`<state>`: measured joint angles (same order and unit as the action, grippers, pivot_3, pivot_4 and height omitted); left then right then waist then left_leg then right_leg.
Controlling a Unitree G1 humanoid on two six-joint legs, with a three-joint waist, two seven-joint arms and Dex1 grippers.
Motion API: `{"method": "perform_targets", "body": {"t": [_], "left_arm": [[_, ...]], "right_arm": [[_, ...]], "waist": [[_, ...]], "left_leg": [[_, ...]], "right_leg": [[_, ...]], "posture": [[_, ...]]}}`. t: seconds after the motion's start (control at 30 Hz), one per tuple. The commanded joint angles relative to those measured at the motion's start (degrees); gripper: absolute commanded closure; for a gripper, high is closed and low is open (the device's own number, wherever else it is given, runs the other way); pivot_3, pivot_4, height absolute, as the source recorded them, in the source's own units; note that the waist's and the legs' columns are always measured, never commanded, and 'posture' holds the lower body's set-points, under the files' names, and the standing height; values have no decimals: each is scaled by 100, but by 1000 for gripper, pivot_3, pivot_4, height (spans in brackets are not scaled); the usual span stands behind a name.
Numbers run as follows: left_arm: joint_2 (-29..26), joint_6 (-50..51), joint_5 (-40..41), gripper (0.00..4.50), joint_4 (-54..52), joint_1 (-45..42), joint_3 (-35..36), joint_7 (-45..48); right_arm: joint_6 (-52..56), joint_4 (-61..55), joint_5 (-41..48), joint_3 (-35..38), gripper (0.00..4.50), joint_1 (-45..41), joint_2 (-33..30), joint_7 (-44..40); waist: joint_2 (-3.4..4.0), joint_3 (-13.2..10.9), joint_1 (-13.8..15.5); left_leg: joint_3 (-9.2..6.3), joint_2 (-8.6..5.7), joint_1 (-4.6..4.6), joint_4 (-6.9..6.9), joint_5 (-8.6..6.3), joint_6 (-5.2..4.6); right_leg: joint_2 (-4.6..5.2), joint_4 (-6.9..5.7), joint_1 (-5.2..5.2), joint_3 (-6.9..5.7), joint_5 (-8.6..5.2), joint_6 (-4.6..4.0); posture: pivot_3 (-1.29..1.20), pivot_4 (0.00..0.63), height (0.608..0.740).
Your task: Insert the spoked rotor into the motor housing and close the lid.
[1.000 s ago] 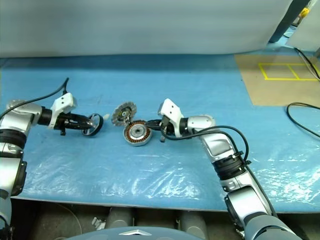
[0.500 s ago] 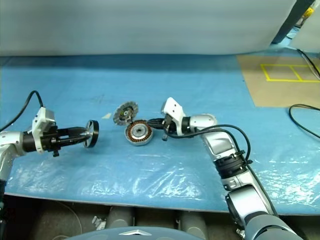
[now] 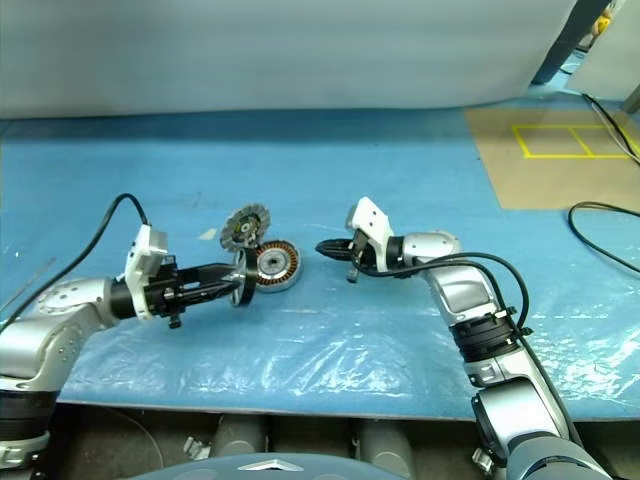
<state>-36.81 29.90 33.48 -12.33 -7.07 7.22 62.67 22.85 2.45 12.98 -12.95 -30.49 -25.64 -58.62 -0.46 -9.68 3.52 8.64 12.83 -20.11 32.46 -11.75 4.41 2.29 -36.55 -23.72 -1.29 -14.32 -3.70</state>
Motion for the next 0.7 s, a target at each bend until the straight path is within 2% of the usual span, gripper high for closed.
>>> {"method": "perform_targets", "body": {"t": [0.03,0.37,0.7], "left_arm": [[106,-481,-298,3231,180,-221,-79,-185],[417,-895,-627,3231,640,-762,-451,-327],[289,-1192,-1095,3231,898,-796,-675,-359]], "right_arm": [[-16,-266,111,123,4500,9,-27,25],[221,-431,171,86,4500,88,-60,30],[287,-509,148,79,4500,142,-79,60]], "waist": [[0,0,6],[0,0,9],[0,0,18]], "left_leg": [[0,0,0,1,0,0],[-2,0,0,5,1,-1],[-3,-1,3,7,1,-1]], "right_leg": [[0,0,2,0,1,1],[0,-3,5,0,5,9],[1,-4,8,0,6,9]], "posture": [[0,150,740],[0,150,740],[0,150,740]]}}
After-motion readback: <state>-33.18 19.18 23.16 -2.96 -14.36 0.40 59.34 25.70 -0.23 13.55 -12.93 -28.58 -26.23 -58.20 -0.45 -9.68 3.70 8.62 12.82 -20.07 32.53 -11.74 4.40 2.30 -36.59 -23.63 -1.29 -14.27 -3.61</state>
